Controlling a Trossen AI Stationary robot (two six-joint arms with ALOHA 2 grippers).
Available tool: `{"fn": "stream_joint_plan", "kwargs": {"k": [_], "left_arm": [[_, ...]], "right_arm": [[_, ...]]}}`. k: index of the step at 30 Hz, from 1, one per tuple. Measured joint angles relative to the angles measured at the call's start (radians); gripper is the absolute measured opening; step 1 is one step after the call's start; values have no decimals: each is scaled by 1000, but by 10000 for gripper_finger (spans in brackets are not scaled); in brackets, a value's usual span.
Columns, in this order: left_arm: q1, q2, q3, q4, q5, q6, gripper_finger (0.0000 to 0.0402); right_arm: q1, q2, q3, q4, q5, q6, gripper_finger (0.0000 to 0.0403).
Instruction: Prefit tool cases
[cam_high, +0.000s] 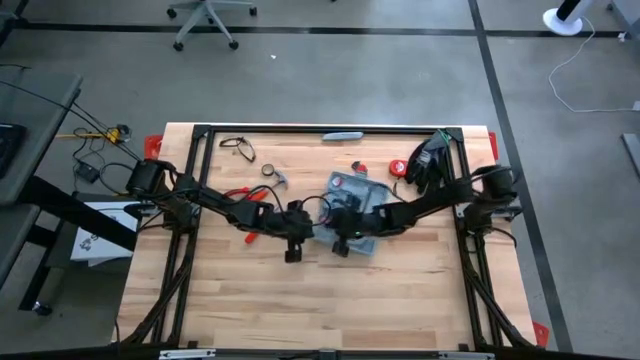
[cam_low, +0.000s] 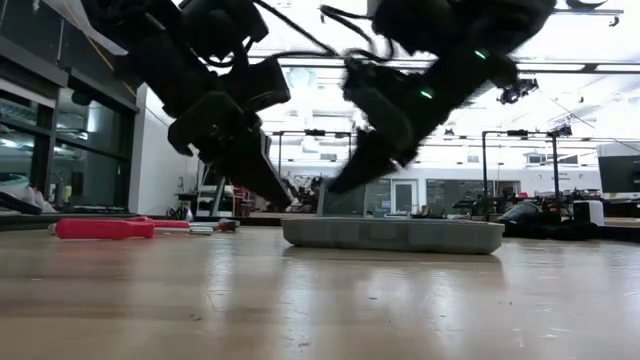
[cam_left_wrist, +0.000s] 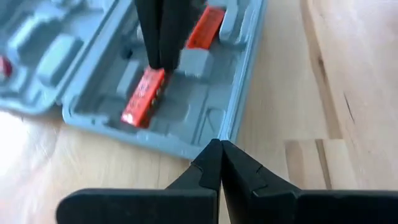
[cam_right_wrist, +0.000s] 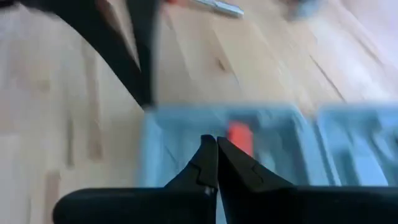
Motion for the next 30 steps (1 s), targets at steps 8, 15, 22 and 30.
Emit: {"fn": "stream_joint_plan", "kwargs": {"k": [8,15,22,30], "left_arm": [[77,0,92,-7,0,251,10],[216,6,176,-112,214,372,84],[259,77,215,-186,314,399,162],[257,218,350,-297,347,418,195]], "right_arm": [[-29,-208,-374,381,-16,139,0],[-31,-253,-468,465,-16,170,0],[-31,-253,-468,474,-19,148,0],[-33,-253,-468,471,-20,136,0]]}}
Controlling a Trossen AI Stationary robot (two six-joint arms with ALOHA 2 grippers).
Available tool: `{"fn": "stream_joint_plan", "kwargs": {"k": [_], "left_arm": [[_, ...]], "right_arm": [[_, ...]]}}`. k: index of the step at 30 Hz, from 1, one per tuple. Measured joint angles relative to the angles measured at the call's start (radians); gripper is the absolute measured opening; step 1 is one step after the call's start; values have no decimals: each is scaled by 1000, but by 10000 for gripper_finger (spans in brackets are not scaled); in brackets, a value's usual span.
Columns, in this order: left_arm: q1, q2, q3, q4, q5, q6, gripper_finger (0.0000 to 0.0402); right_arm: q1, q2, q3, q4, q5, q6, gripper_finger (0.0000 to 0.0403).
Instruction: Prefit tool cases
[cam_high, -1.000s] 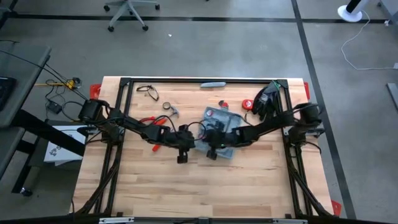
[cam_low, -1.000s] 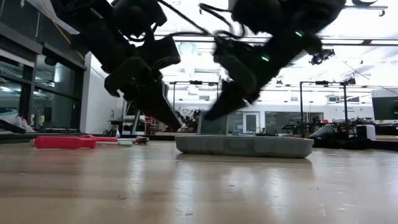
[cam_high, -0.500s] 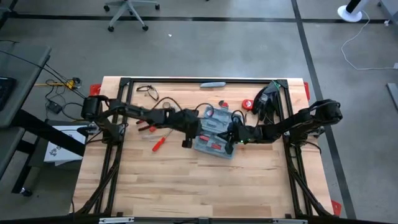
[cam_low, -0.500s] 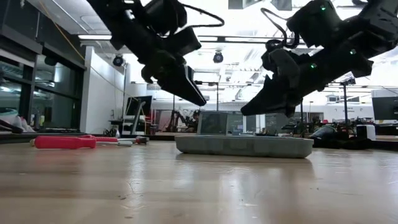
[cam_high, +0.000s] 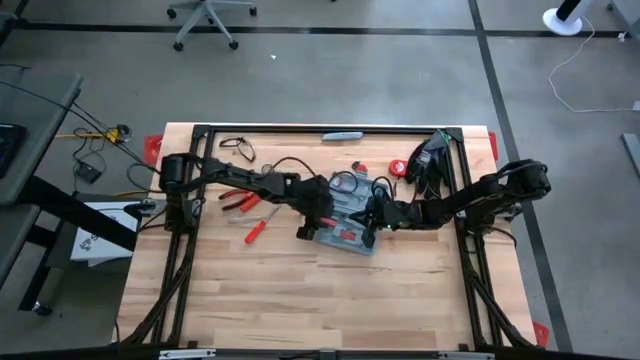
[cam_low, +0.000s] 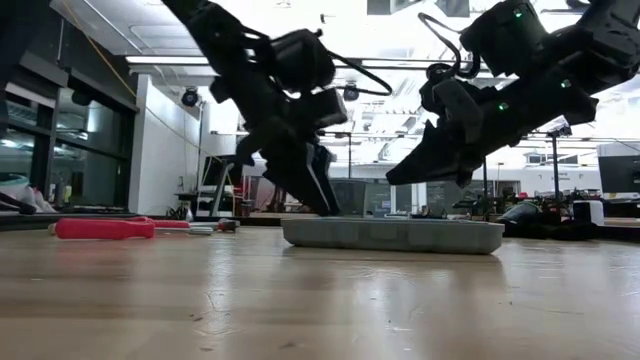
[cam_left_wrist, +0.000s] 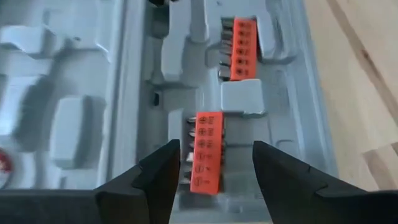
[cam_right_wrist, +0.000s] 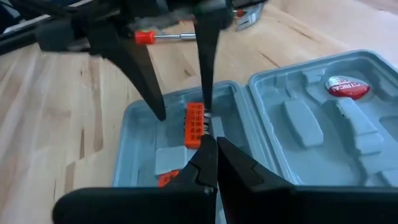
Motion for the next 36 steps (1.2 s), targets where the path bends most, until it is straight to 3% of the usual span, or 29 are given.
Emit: {"fn": "stream_joint_plan", "kwargs": {"k": [9,17,25,36], "left_arm": [[0,127,173,-208,-43,27,196],[0,124,199,-293,-64,28,196],[-5,127,291,-456,-167,24,196],[12,127,308,-511,-177,24,196]], "right_arm": [[0,0,0,-1,0,11,0],[0,0,0,-23,0,16,0],[0,0,0,-41,0,27,0],[0,0,0,-52,0,34,0]]}}
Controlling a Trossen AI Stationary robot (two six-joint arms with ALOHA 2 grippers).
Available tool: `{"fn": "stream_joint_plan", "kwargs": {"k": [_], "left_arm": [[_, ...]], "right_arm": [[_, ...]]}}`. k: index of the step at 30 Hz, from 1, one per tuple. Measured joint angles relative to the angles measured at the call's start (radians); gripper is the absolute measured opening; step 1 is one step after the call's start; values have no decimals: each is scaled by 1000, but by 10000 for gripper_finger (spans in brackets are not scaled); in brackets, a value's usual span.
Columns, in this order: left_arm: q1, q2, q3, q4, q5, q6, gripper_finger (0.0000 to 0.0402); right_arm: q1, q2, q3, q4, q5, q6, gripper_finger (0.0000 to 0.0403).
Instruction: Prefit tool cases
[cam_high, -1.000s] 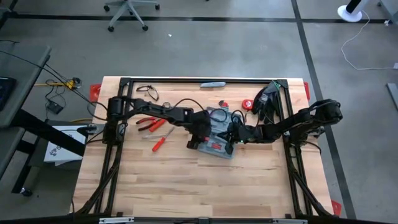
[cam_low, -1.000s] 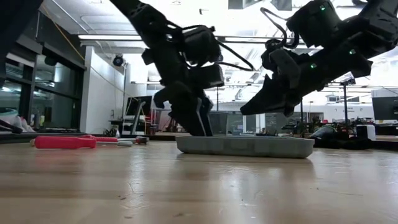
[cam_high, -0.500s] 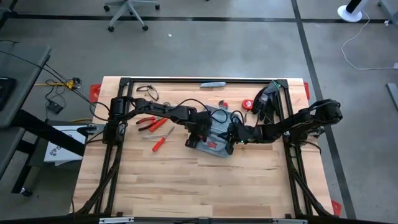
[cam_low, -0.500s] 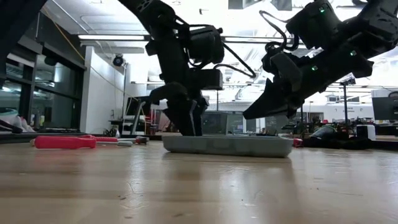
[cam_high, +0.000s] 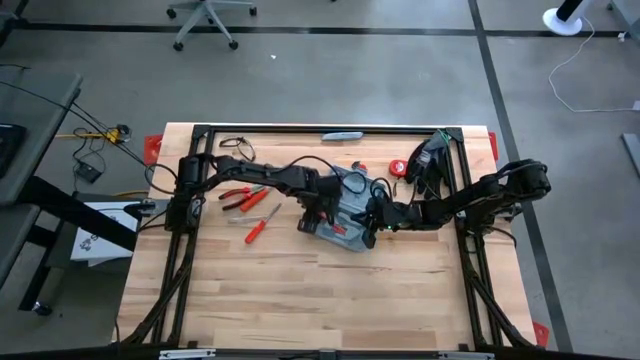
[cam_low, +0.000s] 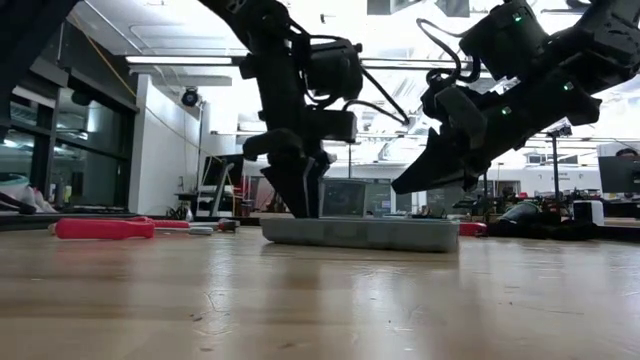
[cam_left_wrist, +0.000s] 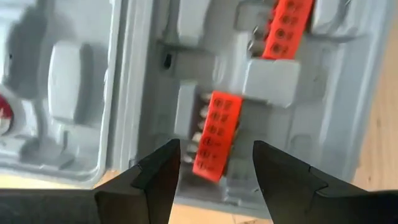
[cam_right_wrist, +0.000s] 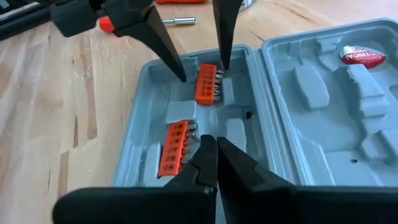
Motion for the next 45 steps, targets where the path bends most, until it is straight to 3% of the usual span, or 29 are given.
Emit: {"fn": "stream_joint_plan", "kwargs": {"k": [10,15,19,24,28,31,42,45], "left_arm": [[19,51,3,1,82,2,196],[14,69,6,6,70,19,192],[10,63,4,10,45,19,163],[10,61,3,10,49,16,98],[8,59,3,10,11,4,41],[10,59,4,10,-8,3,20],[-39,9,-5,-12,-166,-10,20],[-64,-21,-2,-7,-261,-44,20]], "right_arm": [[0,0,0,-2,14,1,0],[0,0,0,-23,15,9,0],[0,0,0,-31,15,9,0],[0,0,0,-31,32,9,0],[0,0,0,-32,41,11,0],[0,1,0,-32,41,10,0],[0,89,0,-17,47,55,0],[0,112,0,16,48,55,0]]}}
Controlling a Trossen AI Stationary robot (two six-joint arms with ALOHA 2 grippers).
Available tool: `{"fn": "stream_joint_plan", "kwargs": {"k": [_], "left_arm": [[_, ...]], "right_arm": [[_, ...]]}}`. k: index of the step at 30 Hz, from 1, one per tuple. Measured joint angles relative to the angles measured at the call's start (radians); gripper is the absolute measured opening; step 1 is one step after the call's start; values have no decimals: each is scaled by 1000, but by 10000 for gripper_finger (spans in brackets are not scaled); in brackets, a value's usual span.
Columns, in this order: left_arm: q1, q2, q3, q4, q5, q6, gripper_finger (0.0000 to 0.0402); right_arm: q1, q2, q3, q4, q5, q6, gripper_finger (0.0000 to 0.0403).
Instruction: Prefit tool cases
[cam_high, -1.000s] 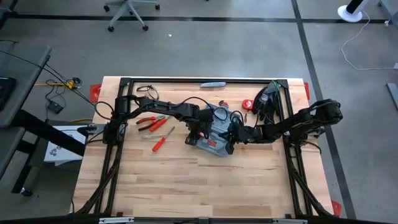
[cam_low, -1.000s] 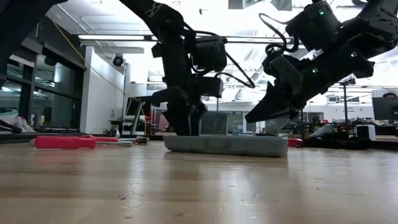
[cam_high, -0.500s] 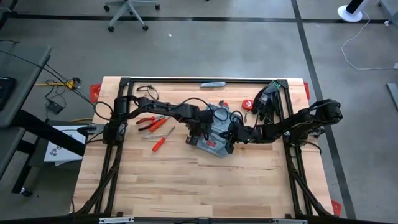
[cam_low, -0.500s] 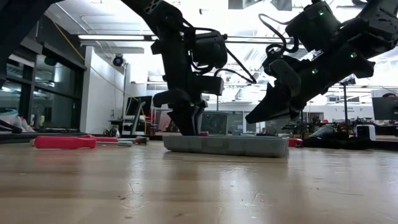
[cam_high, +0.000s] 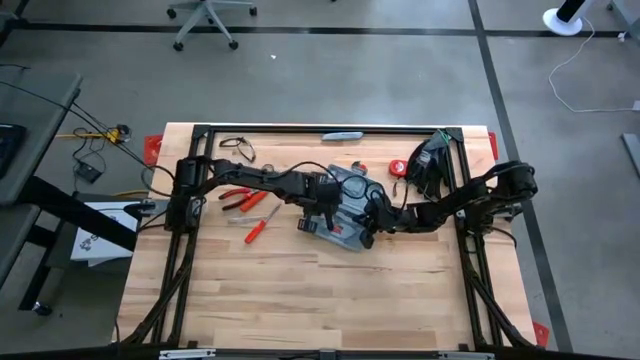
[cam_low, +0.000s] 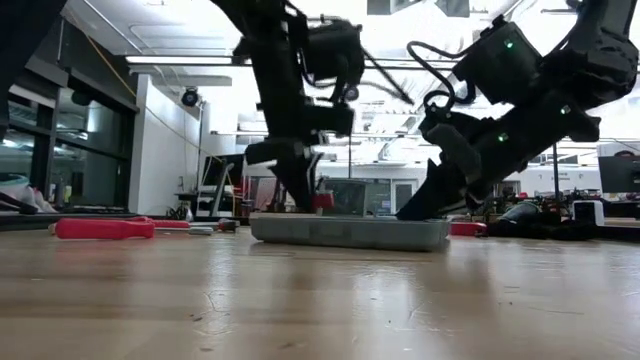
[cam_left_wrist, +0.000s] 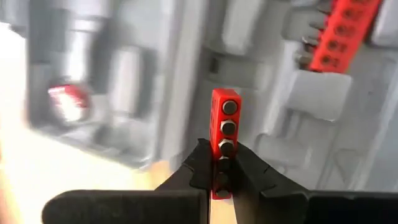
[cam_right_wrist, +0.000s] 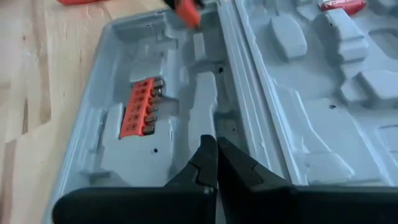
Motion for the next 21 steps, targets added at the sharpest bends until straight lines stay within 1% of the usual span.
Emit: {"fn": "stream_joint_plan", "kwargs": {"k": [5,7,10,13,15,16,19,21], "left_arm": [[-69,5,-3,-4,-146,-37,20],[-101,0,-6,2,-228,-54,20],[-145,1,-9,-50,-370,-105,20],[-178,1,-10,-61,-460,-165,20],[-198,0,-9,-67,-483,-202,20],[-208,1,-9,-69,-479,-212,20],[-230,4,-14,-65,-434,-218,20],[-244,4,-39,-66,-421,-227,20]], "right_arm": [[0,6,0,51,0,-12,0],[0,6,0,75,1,-25,0],[0,6,0,109,10,-47,0],[0,6,0,132,12,-64,0],[0,6,0,147,11,-73,0],[0,6,0,154,8,-74,0],[0,6,0,170,4,-75,0],[0,6,1,173,4,-75,0]]}}
